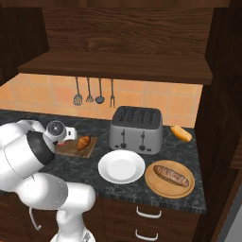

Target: From the different types of pastries on the counter, select a croissant and place it on the cutting board. Then retrieve a jar of jam from the cabinet and place it alongside the croissant on the cutting board.

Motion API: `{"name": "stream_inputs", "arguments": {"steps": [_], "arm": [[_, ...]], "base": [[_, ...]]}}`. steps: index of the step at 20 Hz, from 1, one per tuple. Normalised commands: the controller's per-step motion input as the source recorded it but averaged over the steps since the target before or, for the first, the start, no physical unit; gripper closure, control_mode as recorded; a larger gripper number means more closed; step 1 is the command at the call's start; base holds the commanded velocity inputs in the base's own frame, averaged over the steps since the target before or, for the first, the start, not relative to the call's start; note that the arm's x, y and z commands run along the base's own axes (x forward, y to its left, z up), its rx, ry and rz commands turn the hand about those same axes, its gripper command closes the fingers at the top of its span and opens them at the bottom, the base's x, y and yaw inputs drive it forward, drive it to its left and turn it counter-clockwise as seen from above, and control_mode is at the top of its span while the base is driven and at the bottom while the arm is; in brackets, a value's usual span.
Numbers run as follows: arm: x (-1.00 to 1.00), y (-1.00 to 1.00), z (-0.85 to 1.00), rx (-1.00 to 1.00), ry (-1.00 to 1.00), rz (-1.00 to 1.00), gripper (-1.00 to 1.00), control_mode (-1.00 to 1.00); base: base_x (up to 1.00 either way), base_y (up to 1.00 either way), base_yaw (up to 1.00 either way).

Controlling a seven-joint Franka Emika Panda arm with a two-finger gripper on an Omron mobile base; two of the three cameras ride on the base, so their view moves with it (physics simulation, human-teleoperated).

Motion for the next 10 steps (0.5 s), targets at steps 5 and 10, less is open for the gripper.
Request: {"name": "stream_inputs", "arguments": {"steps": [5,10], "arm": [[-0.07,0.00,-0.18,0.00,-0.09,0.00,1.00,-1.00],[-0.03,0.00,-0.41,0.00,-0.08,0.00,1.00,-1.00]], "base": [[0.00,0.00,0.00],[0.00,0.00,0.00]]}}
